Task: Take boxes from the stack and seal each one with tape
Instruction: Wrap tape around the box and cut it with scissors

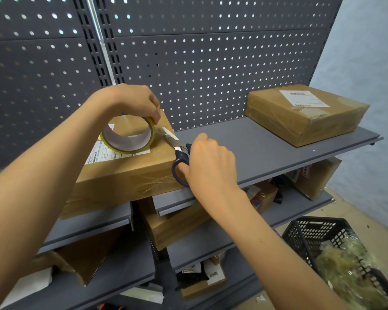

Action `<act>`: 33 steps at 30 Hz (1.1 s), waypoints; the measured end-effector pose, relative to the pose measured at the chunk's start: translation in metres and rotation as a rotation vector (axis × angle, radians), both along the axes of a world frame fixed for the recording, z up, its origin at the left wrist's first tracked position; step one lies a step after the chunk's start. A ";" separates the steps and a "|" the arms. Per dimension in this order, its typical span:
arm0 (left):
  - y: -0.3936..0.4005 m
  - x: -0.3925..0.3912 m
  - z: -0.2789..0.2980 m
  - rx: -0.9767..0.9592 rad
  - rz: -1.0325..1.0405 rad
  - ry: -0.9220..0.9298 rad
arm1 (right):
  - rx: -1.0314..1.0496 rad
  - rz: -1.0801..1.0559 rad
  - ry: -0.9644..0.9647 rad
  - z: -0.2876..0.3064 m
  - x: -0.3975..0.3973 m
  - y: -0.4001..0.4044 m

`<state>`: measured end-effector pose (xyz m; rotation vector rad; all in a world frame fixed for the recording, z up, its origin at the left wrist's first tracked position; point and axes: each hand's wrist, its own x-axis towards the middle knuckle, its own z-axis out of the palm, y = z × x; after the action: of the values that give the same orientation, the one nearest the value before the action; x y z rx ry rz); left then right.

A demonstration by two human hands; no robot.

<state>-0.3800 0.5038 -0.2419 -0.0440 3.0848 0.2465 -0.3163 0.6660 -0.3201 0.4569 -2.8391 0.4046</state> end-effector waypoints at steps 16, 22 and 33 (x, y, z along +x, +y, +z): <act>-0.017 0.008 -0.002 0.145 0.034 0.084 | -0.172 -0.052 -0.092 0.008 -0.014 0.013; -0.027 0.015 -0.004 0.151 0.056 0.137 | -0.332 -0.160 -0.197 -0.007 -0.046 0.040; -0.019 0.026 -0.007 0.087 0.124 0.293 | -0.053 -0.146 -0.116 -0.062 -0.062 0.029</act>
<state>-0.3539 0.4845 -0.2494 -0.2147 3.3616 0.4285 -0.3780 0.6954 -0.3818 0.2205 -2.9411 0.4912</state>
